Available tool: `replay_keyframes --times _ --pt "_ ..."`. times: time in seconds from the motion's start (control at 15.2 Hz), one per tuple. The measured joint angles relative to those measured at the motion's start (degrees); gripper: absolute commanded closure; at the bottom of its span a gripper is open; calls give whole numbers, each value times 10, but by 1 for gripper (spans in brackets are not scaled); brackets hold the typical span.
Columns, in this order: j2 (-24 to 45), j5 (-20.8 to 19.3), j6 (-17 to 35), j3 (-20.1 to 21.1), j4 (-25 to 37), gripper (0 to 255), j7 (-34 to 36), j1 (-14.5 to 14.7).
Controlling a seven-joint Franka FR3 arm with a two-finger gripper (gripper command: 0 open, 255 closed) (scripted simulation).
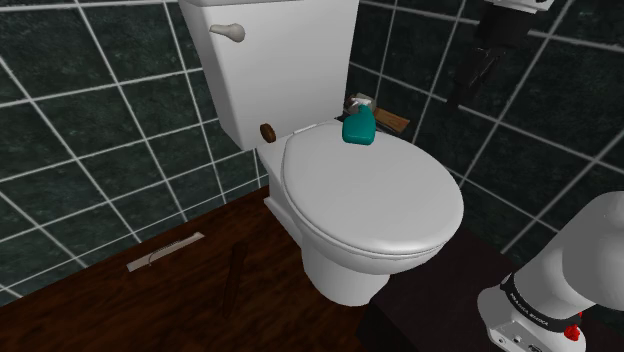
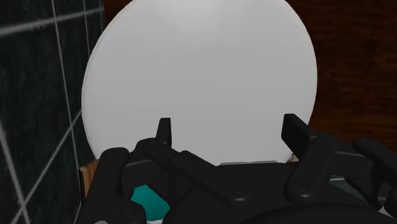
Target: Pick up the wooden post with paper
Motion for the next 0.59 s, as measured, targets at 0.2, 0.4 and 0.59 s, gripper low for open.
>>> replay_keyframes --times 0.2,0.4,0.59 --pt "26 -17 11 8 6 0 -1 -2" --pt "74 -61 33 24 11 0 -4 -10" --pt "142 -111 63 40 28 0 -1 -20"
